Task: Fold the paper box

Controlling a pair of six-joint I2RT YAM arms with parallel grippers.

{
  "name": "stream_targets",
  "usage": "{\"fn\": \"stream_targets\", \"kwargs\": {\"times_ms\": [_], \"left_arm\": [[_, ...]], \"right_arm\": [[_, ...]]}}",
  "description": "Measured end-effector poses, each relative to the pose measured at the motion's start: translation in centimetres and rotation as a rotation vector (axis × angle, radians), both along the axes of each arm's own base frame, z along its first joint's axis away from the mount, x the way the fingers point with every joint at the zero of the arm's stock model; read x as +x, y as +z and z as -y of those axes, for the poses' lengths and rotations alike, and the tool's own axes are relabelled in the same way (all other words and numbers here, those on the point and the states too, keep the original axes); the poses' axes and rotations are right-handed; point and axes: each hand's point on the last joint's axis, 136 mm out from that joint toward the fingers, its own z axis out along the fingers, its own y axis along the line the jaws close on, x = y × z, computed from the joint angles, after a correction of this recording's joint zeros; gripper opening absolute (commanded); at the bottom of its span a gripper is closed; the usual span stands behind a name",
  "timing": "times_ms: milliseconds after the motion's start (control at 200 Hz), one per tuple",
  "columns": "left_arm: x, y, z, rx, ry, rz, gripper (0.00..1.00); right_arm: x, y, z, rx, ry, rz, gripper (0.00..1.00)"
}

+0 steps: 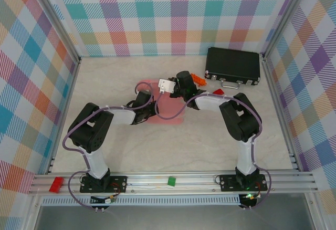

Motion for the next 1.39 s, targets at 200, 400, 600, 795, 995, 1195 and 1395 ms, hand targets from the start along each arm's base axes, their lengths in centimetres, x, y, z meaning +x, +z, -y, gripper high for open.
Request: {"fn": "stream_targets", "kwargs": {"times_ms": [200,400,600,795,995,1195,1395], "left_arm": [[0.0,0.0,0.0,0.01,-0.013,0.006,0.01],[0.0,0.0,0.0,0.011,-0.017,0.007,0.01],[0.0,0.0,0.1,0.019,-0.028,0.012,0.02],[-0.1,0.1,0.0,0.02,-0.031,0.012,0.08],[-1.7,0.7,-0.6,0.026,-0.042,-0.011,0.26],[-3.3,2.7,-2.5,0.016,-0.013,0.006,0.31],[-4.4,0.9,-3.0,0.001,-0.024,-0.052,0.19]], "right_arm": [[-0.2,0.0,-0.2,-0.013,0.024,0.009,0.19],[-0.1,-0.3,-0.2,-0.036,0.036,0.023,0.16],[0.4,0.4,-0.4,-0.045,0.045,0.077,0.12],[0.9,0.3,-0.4,-0.064,0.051,0.145,0.1],[1.1,0.3,-0.5,-0.076,0.058,0.184,0.09],[1.4,0.6,-0.6,-0.073,0.056,0.211,0.1],[1.0,0.5,-0.8,-0.068,0.06,0.227,0.1]]}}
